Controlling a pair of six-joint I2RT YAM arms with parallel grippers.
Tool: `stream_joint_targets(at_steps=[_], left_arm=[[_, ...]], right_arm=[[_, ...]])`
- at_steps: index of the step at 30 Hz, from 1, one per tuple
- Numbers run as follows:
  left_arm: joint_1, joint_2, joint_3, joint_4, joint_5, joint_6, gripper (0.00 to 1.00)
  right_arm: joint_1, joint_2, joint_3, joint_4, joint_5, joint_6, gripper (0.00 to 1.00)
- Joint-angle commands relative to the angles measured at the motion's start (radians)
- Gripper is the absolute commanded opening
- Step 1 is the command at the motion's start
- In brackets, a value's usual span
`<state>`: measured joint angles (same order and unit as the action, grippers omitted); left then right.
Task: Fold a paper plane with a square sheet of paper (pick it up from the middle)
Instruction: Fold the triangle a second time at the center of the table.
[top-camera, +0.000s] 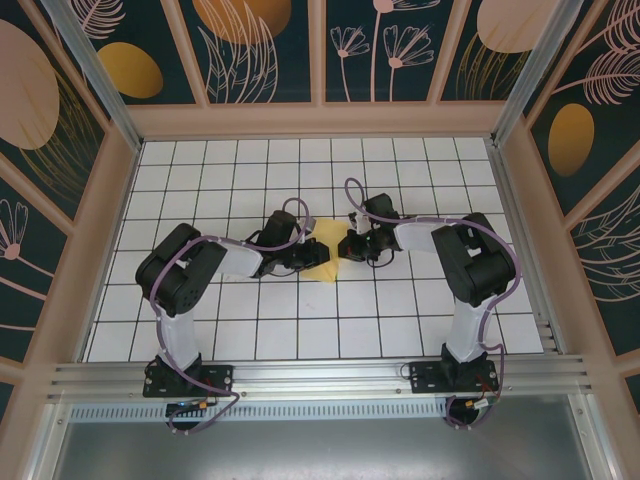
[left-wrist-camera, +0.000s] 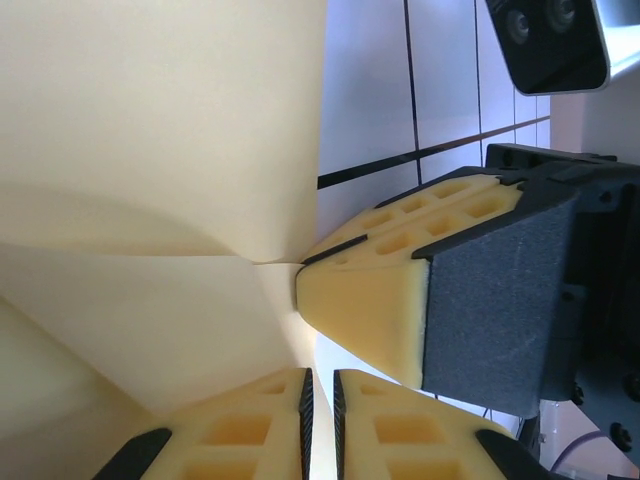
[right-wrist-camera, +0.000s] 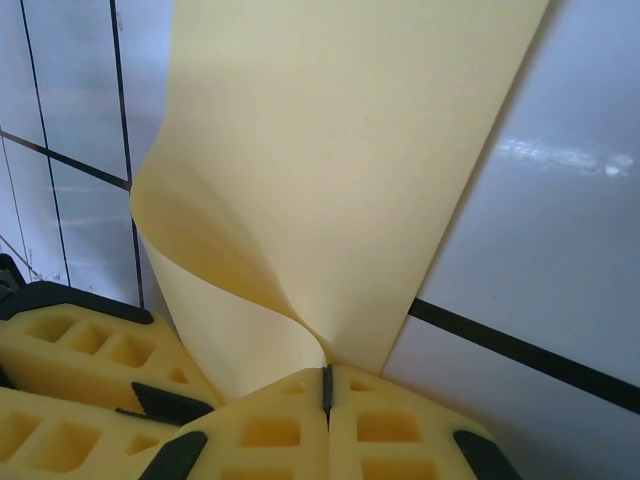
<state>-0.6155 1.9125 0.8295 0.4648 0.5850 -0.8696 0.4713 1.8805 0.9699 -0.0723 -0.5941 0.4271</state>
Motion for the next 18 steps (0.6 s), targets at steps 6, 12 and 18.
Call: stream_joint_targets(at_steps=[6, 12, 18], left_arm=[[-0.006, 0.013, 0.01, -0.03, -0.02, -0.006, 0.17], [-0.006, 0.017, 0.011, -0.031, -0.018, -0.006, 0.18], [-0.007, 0.022, 0.014, -0.02, -0.009, -0.006, 0.18]], right_arm=[[0.006, -0.003, 0.017, -0.04, 0.046, -0.011, 0.04], [0.006, -0.001, 0.017, -0.046, 0.06, -0.01, 0.04], [0.005, 0.001, 0.02, -0.057, 0.075, -0.008, 0.03]])
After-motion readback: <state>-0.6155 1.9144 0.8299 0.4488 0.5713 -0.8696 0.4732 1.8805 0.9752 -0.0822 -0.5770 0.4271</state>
